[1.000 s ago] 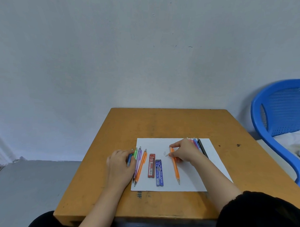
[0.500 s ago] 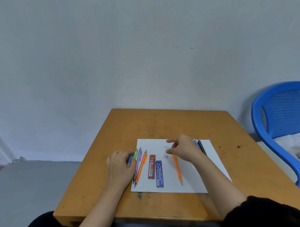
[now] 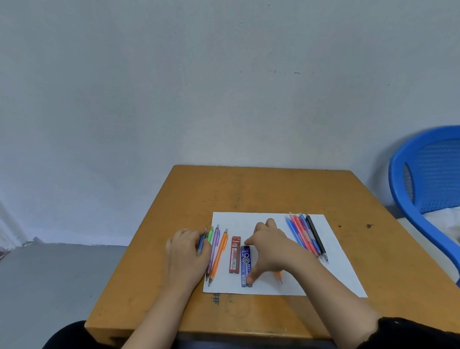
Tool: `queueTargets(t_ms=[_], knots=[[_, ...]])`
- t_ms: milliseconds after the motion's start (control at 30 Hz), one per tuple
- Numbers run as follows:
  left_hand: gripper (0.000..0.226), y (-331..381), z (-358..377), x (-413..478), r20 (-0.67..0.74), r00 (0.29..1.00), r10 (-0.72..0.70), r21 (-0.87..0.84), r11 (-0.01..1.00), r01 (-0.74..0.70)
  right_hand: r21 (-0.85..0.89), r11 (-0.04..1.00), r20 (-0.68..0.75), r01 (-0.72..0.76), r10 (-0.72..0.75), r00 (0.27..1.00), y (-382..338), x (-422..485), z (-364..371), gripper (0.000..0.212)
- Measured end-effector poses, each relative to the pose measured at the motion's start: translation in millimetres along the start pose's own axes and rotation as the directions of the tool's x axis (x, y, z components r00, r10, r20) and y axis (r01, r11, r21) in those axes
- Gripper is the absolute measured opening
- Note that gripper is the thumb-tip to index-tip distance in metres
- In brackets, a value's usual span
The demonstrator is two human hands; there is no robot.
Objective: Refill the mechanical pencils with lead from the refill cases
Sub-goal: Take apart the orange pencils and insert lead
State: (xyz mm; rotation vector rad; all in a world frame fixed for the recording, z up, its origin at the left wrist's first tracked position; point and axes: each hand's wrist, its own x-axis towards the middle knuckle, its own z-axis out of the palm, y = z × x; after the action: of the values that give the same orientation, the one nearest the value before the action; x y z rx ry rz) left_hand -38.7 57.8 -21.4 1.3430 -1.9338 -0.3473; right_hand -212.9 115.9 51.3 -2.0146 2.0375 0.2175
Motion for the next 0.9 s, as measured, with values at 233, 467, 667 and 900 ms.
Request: queueTargets(t_ms=[233,467,667,900], knots=[[0.028,-0.2,0.0,-0.3,-0.011,1.0,0.008,-0.002,1.0,-0.008,0.019,1.0,-0.016,0.007,-0.007,1.0,0.2,3.6,3.7,0.08],[0.027,-1.2,0.2,-0.1,-0.024,1.0,0.013,0.0,1.0,-0.013,0.046,0.999,0.012,0.02,-0.021,1.0,0.5,4.5,2.2,0.078],[0.028,-0.2,0.1,-0.6,-0.029,0.999,0.027,-0.004,1.0,-0.027,0.074,0.997,-0.023,0.03,-0.028,0.999,-0.7,2.1,1.1,0.08],[0.031,-0.2,0.6,-2.4,-0.073,0.991,0.111,-0.023,0.993,-0.113,0.455,0.89,-0.135,0.029,0.037,0.99,-1.4,-2.9,-1.0,0.048]])
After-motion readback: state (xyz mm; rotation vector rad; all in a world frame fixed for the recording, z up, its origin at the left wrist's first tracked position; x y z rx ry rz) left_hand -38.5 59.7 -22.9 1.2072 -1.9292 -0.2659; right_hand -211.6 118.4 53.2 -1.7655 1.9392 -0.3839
